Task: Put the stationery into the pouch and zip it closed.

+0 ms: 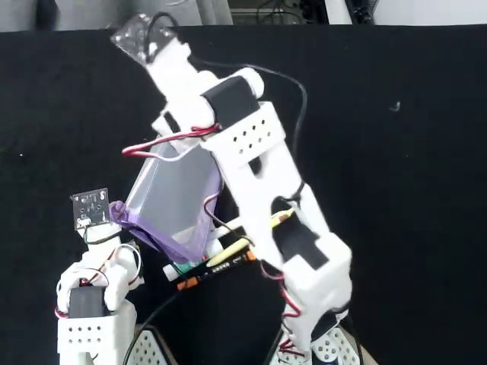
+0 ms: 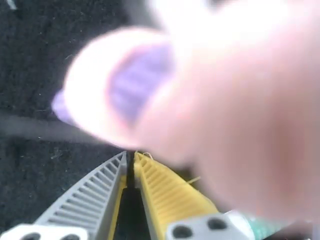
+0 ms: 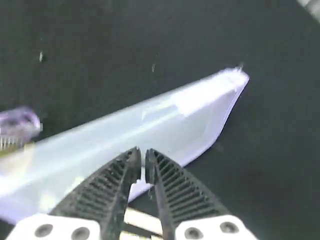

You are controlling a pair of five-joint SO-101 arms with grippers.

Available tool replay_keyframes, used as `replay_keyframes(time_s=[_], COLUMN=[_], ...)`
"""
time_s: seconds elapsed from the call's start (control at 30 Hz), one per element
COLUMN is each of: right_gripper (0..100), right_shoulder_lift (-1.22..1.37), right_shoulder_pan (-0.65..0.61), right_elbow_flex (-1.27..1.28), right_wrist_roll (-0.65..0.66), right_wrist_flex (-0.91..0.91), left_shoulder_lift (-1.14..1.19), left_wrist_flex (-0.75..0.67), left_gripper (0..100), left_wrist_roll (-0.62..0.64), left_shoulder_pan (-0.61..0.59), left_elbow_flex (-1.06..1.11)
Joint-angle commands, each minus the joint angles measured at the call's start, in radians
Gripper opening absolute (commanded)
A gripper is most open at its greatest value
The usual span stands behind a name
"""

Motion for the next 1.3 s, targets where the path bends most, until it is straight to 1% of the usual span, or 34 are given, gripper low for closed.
replay_keyframes(time_s=[0.0,0.13,0.23,0.3,0.47,0.6,0.83,1.03,1.27], right_gripper=[1.1,1.2,1.2,1.2,1.2,1.2,1.3,1.3,1.3], right_shoulder_lift=[-0.166,-0.374,-0.550,-0.667,-0.920,-1.089,-1.323,-1.466,-1.567], right_shoulder_pan=[-0.012,-0.063,-0.104,-0.110,-0.078,-0.034,-0.032,-0.028,-0.026], right_elbow_flex=[0.197,0.424,0.633,0.797,1.222,1.471,1.713,1.899,2.022], right_wrist_roll=[0.037,0.032,0.032,0.034,0.038,0.040,0.029,0.017,0.021], right_wrist_flex=[0.021,-0.063,-0.180,-0.275,-0.529,-0.664,-0.781,-0.898,-0.901], left_shoulder_lift=[0.003,0.003,0.003,0.003,0.003,0.003,0.003,0.003,0.002], left_wrist_flex=[0.002,0.002,0.002,0.002,0.002,0.002,0.002,0.002,0.002], left_gripper=[3,3,3,3,3,3,3,3,3], left_wrist_roll=[0.005,0.005,0.005,0.005,0.005,0.005,0.005,0.005,0.011], left_shoulder_pan=[-0.002,-0.002,-0.002,-0.002,-0.002,-0.002,-0.002,-0.002,0.005], left_elbow_flex=[0.024,0.024,0.024,0.024,0.024,0.024,0.024,0.024,0.024])
